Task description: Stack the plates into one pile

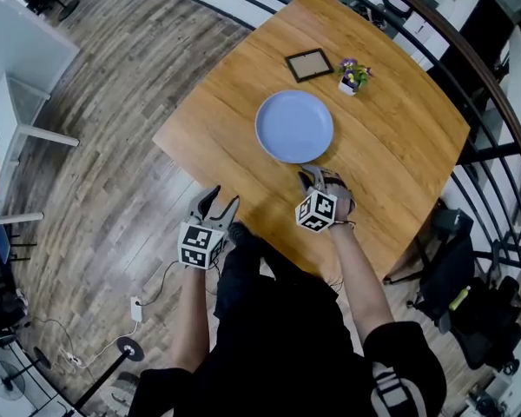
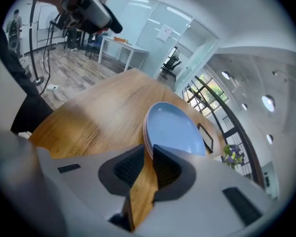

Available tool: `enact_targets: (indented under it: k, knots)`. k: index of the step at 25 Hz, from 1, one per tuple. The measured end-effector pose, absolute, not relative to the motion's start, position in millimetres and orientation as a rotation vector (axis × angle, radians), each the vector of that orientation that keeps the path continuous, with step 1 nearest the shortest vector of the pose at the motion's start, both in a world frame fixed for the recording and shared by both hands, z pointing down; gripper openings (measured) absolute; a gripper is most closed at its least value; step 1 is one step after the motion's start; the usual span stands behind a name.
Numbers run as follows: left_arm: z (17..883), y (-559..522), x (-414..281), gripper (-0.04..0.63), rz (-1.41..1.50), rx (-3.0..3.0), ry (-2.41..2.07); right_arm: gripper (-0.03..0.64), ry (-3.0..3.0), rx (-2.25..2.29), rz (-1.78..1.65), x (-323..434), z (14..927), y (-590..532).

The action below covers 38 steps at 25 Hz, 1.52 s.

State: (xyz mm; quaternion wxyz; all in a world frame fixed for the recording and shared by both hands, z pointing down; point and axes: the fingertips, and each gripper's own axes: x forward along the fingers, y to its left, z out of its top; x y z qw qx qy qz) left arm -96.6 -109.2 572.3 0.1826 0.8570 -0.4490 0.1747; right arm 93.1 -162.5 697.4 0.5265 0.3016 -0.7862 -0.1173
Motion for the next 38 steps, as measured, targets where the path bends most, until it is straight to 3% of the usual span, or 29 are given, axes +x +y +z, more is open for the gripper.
enact_targets:
  k: [3, 7, 17, 38]
  knots:
    - [570, -110, -92, 0.221, 0.496, 2.444, -1.264, 0.010, -1.967, 0.792, -0.210, 95, 684, -158]
    - [565, -112, -87, 0.209, 0.495, 2.441, -1.255, 0.009, -2.039, 0.835, -0.063, 101, 682, -147]
    - [555, -114, -71, 0.047, 0.492, 2.495, -1.230, 0.009, -2.301, 1.012, 0.114, 110, 629, -130]
    - [549, -105, -49, 0.044, 0.492, 2.517, -1.208, 0.009, -2.372, 1.028, 0.152, 115, 610, -122]
